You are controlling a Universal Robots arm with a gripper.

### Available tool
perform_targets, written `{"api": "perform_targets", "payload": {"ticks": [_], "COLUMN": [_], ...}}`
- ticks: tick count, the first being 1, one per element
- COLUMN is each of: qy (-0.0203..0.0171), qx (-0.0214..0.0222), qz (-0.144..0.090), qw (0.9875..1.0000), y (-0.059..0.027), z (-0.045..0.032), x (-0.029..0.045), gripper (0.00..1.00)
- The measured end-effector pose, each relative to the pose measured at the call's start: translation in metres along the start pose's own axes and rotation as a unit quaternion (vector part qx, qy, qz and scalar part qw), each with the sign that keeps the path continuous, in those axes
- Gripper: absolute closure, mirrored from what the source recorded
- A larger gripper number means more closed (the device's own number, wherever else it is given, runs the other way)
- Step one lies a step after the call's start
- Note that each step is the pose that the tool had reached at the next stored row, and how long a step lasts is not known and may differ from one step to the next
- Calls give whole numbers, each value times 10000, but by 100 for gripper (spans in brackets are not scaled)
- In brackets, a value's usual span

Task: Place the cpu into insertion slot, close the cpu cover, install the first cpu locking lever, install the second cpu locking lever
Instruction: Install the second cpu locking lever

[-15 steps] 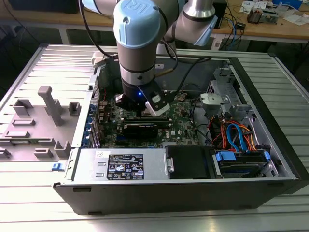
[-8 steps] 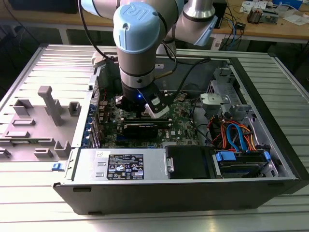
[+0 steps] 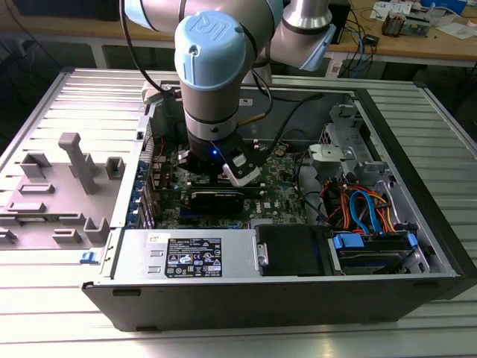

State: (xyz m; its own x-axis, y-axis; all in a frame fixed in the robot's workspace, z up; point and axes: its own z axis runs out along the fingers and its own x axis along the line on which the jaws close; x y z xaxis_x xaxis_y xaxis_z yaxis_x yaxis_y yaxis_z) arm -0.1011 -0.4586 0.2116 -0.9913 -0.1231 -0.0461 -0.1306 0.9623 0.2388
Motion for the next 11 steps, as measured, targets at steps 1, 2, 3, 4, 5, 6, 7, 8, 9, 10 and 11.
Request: {"api": "perform_targets", "payload": {"ticks": [1, 2, 3, 4, 5, 6, 7, 8, 9, 10, 11], "qy": [-3, -5, -7, -8, -9, -11, -12, -12, -11, -12, -14], "qx": [-20, -34, -51, -60, -72, -79, -83, -86, -89, -95, -101], "qz": [1, 1, 0, 1, 1, 0, 1, 1, 1, 2, 2], "qw": [10000, 10000, 10000, 10000, 10000, 10000, 10000, 10000, 10000, 10000, 9999], "y": [0, 1, 0, 0, -1, -2, -3, -5, -7, -8, -9], "z": [2, 3, 9, 15, 21, 26, 31, 37, 43, 50, 56], "x": [8, 14, 21, 27, 32, 34, 37, 38, 39, 40, 40], "gripper": [89, 89, 89, 89, 89, 89, 89, 89, 89, 89, 89]}}
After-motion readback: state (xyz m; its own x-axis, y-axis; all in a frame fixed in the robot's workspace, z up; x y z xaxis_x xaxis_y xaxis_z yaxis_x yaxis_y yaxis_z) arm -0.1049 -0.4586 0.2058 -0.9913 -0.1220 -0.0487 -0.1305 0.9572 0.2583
